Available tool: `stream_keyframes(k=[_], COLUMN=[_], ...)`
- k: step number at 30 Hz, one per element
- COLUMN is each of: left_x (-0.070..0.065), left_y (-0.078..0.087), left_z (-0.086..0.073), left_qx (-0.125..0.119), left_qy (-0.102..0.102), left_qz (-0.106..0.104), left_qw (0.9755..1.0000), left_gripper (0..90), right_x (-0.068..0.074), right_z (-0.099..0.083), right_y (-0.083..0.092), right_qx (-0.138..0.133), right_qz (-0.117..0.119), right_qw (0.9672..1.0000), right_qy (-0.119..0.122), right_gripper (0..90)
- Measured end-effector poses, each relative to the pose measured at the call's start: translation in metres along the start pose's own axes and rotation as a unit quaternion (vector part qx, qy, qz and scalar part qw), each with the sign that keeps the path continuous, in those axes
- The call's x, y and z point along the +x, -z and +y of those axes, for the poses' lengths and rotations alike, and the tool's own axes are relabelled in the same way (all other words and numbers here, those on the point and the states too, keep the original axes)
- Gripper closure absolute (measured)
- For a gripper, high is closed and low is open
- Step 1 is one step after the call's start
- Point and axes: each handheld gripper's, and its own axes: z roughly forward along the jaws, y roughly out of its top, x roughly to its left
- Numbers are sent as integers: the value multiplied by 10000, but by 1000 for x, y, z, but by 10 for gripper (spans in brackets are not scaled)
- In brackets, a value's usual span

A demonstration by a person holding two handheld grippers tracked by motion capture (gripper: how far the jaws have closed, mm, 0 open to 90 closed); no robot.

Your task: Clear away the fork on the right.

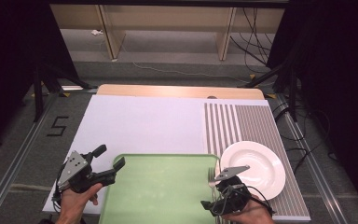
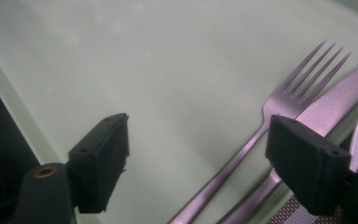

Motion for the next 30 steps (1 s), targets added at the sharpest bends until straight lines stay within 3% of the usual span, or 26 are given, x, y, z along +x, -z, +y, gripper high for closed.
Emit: stream_keyframes(k=[3, 7, 11, 12, 13, 19, 21, 22, 23, 24, 25, 26, 27, 28, 30], left_x=[0, 0, 0, 0, -1, 0, 0, 0, 0, 0, 0, 0, 0, 0, 0], left_y=[-1, -1, -1, -2, -2, -2, -2, -2, -2, -2, -2, -2, -2, -2, -2], left_z=[0, 1, 1, 1, 1, 1, 1, 1, 1, 1, 1, 1, 1, 1, 1], left_qx=[0, 4, -11, -55, -15, 1, -1, 1, -1, -2, 1, -1, -2, -2, -2], left_qy=[9, 2, 2, 10, -3, 13, 4, 4, 18, 26, 24, 14, 8, 8, 30], left_qz=[-13, -14, -13, -34, -7, 1, 17, 20, 26, 30, 30, 23, 17, 17, 26], left_qw=[10000, 10000, 10000, 10000, 10000, 10000, 10000, 10000, 10000, 10000, 10000, 10000, 10000, 10000, 10000], left_gripper=[158, 158, 158, 158, 158, 158, 159, 159, 158, 159, 159, 158, 158, 158, 159], right_x=[-1, -6, -12, -17, -17, -31, -35, -37, -37, -39, -42, -44, -44, -48, -53], right_z=[-1, -2, -5, -5, -6, -11, -11, -13, -14, -14, -14, -16, -17, -17, -20], right_y=[4, 7, 15, 16, 19, 30, 33, 34, 36, 39, 40, 38, 41, 43, 44], right_qx=[38, -106, -154, -269, -235, -490, -457, -628, -641, -484, -557, -759, -707, -702, -881], right_qz=[71, 31, -7, -37, -17, -104, -179, -143, -148, -121, -170, -192, -172, -223, -246], right_qw=[9999, 9999, 9993, 9994, 9989, 9965, 9968, 9956, 9947, 9955, 9956, 9937, 9928, 9935, 9912], right_qy=[-82, -87, -350, -227, -395, -664, -634, -674, -788, -804, -729, -808, -948, -867, -955], right_gripper=[166, 160, 154, 152, 144, 135, 135, 135, 135, 135, 134, 135, 134, 135, 135])
